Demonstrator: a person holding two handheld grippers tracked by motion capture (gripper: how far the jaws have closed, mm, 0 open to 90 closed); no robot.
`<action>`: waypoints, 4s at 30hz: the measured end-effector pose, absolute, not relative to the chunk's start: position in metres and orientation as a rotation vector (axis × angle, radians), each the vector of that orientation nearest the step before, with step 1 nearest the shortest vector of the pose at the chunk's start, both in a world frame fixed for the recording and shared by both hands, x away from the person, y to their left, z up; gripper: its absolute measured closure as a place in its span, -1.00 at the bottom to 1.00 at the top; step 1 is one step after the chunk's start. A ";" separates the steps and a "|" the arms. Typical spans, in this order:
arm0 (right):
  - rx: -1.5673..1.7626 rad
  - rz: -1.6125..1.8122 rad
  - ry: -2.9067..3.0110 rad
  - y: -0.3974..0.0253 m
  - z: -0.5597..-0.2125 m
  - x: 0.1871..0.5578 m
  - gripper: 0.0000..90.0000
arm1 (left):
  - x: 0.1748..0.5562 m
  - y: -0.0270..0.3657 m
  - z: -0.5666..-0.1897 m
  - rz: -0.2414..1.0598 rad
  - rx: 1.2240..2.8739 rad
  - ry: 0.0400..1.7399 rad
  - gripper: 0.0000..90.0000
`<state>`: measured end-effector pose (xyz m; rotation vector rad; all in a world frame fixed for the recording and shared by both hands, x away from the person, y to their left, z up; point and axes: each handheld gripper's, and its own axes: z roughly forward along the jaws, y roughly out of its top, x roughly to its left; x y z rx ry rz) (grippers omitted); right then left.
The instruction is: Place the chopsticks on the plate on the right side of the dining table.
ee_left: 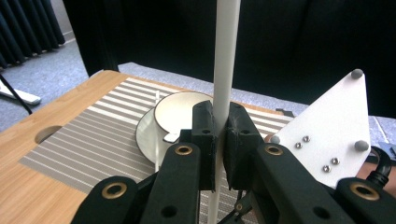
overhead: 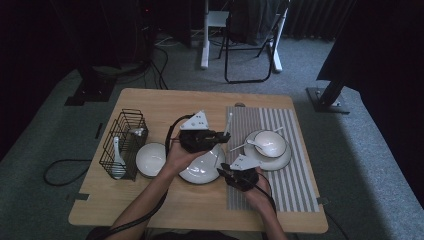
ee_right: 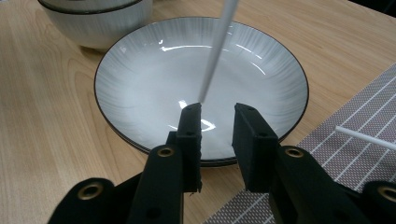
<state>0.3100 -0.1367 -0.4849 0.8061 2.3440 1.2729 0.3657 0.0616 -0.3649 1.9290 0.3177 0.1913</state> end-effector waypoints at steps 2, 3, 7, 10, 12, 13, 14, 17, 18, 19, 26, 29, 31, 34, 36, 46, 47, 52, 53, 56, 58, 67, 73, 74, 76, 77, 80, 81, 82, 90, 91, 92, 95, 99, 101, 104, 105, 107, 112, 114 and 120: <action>0.806 1.273 2.345 -0.136 -0.485 0.310 0.63 | 0.365 0.059 -0.366 0.188 1.930 0.314 0.88; 0.804 1.274 2.345 -0.135 -0.485 0.310 0.63 | 0.364 0.058 -0.367 0.185 1.929 0.309 0.88; 0.793 1.272 2.352 -0.133 -0.486 0.310 0.64 | 0.362 0.054 -0.368 0.162 1.917 0.302 0.88; 0.803 1.282 2.347 -0.133 -0.486 0.310 0.66 | 0.362 0.053 -0.369 0.129 1.890 0.307 0.88; 0.804 1.289 2.346 -0.133 -0.486 0.310 0.70 | 0.363 0.054 -0.370 0.106 1.868 0.310 0.88; 0.806 1.296 2.343 -0.134 -0.485 0.310 0.72 | 0.363 0.054 -0.370 0.105 1.864 0.311 0.88; 0.812 1.306 2.341 -0.135 -0.485 0.310 0.76 | 0.363 0.054 -0.370 0.105 1.864 0.313 0.88; 0.822 1.324 2.337 -0.138 -0.485 0.310 0.86 | 0.363 0.055 -0.370 0.103 1.858 0.317 0.88; 0.823 1.330 2.337 -0.138 -0.485 0.311 0.87 | 0.363 0.056 -0.370 0.101 1.856 0.318 0.88; 0.825 1.339 2.337 -0.140 -0.485 0.311 0.88 | 0.363 0.057 -0.370 0.102 1.854 0.317 0.88; 0.856 1.383 2.334 -0.145 -0.484 0.312 0.92 | 0.362 0.056 -0.369 0.095 1.848 0.301 0.87; 0.862 1.396 2.335 -0.147 -0.484 0.312 0.92 | 0.360 0.056 -0.370 0.111 1.854 0.292 0.73; 0.861 1.398 2.340 -0.147 -0.484 0.312 0.92 | 0.358 0.055 -0.373 0.115 1.855 0.287 0.67; 0.865 1.401 2.341 -0.147 -0.484 0.312 0.93 | 0.356 0.055 -0.377 0.120 1.860 0.293 0.62; 0.869 1.401 2.337 -0.148 -0.484 0.312 0.93 | 0.355 0.056 -0.381 0.127 1.860 0.300 0.59; 0.886 1.415 2.329 -0.150 -0.481 0.312 0.93 | 0.353 0.060 -0.408 0.101 1.845 0.341 0.56; 0.888 1.416 2.327 -0.150 -0.481 0.312 0.93 | 0.353 0.060 -0.411 0.100 1.852 0.342 0.56; 0.888 1.413 2.329 -0.150 -0.481 0.313 0.93 | 0.352 0.056 -0.427 0.095 1.893 0.357 0.58; 0.888 1.413 2.328 -0.150 -0.481 0.313 0.93 | 0.352 0.055 -0.430 0.091 1.899 0.357 0.59; 0.889 1.413 2.326 -0.150 -0.481 0.313 0.93 | 0.351 0.053 -0.437 0.090 1.915 0.363 0.63; 0.892 1.410 2.331 -0.150 -0.481 0.313 0.93 | 0.351 0.053 -0.440 0.085 1.916 0.371 0.65; 0.888 1.410 2.333 -0.150 -0.481 0.313 0.92 | 0.350 0.051 -0.442 0.104 1.928 0.373 0.90; 0.829 1.363 2.354 -0.149 -0.481 0.309 0.49 | 0.355 0.055 -0.440 0.116 1.912 0.410 0.91; 0.824 1.350 2.354 -0.148 -0.482 0.309 0.47 | 0.356 0.056 -0.440 0.116 1.909 0.416 0.91; 0.818 1.326 2.351 -0.148 -0.483 0.308 0.45 | 0.357 0.058 -0.439 0.122 1.907 0.425 0.91; 0.813 1.303 2.351 -0.147 -0.483 0.307 0.45 | 0.357 0.058 -0.439 0.123 1.905 0.429 0.91; 0.792 1.295 2.352 -0.145 -0.482 0.306 0.45 | 0.358 0.058 -0.438 0.121 1.902 0.430 0.91; 0.779 1.292 2.352 -0.143 -0.482 0.305 0.45 | 0.358 0.058 -0.438 0.120 1.901 0.429 0.91; 0.768 1.296 2.351 -0.142 -0.481 0.304 0.44 | 0.358 0.057 -0.437 0.120 1.900 0.428 0.91; 0.703 1.300 2.360 -0.135 -0.477 0.299 0.48 | 0.358 0.050 -0.438 0.109 1.910 0.404 0.91; 0.686 1.296 2.358 -0.134 -0.476 0.298 0.48 | 0.358 0.048 -0.439 0.104 1.914 0.405 0.92; 0.674 1.291 2.356 -0.133 -0.475 0.297 0.48 | 0.359 0.047 -0.440 0.102 1.919 0.400 0.92; 0.647 1.282 2.348 -0.130 -0.474 0.295 0.48 | 0.360 0.043 -0.443 0.093 1.920 0.399 0.92; 0.632 1.288 2.349 -0.129 -0.473 0.294 0.48 | 0.361 0.042 -0.445 0.087 1.918 0.406 0.92; 0.617 1.292 2.361 -0.128 -0.474 0.294 0.44 | 0.361 0.042 -0.446 0.090 1.921 0.408 0.92; 0.614 1.292 2.363 -0.127 -0.475 0.294 0.40 | 0.362 0.044 -0.446 0.092 1.919 0.415 0.92; 0.612 1.291 2.364 -0.127 -0.475 0.294 0.39 | 0.363 0.044 -0.446 0.094 1.919 0.419 0.92; 0.609 1.293 2.365 -0.127 -0.476 0.294 0.36 | 0.364 0.045 -0.446 0.097 1.921 0.421 0.92; 0.611 1.282 2.382 -0.130 -0.479 0.296 0.27 | 0.365 0.046 -0.446 0.106 1.927 0.420 0.92; 0.613 1.269 2.387 -0.130 -0.481 0.296 0.25 | 0.367 0.046 -0.446 0.109 1.929 0.423 0.92; 0.611 1.227 2.411 -0.132 -0.486 0.296 0.18 | 0.372 0.047 -0.443 0.109 1.935 0.409 0.91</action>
